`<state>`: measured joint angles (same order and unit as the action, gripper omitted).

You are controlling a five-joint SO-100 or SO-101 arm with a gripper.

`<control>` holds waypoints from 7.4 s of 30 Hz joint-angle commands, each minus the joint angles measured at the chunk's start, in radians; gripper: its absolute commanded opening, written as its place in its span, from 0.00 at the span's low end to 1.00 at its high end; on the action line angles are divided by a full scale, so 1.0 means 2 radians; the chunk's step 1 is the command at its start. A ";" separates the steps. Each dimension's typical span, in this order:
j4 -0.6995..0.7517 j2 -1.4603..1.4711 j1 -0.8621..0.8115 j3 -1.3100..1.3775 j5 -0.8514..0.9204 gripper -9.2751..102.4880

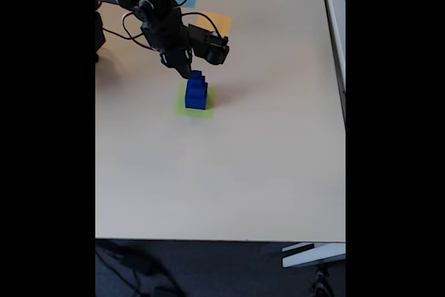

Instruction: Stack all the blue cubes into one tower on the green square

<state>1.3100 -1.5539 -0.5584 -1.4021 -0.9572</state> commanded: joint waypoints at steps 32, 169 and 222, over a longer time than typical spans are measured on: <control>-0.018 -0.006 -0.003 0.025 0.004 0.08; -0.058 0.068 0.059 0.117 -0.056 0.08; 0.028 0.081 0.036 0.176 -0.038 0.08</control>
<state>1.3668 -1.3315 -0.4771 -1.0784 -1.0431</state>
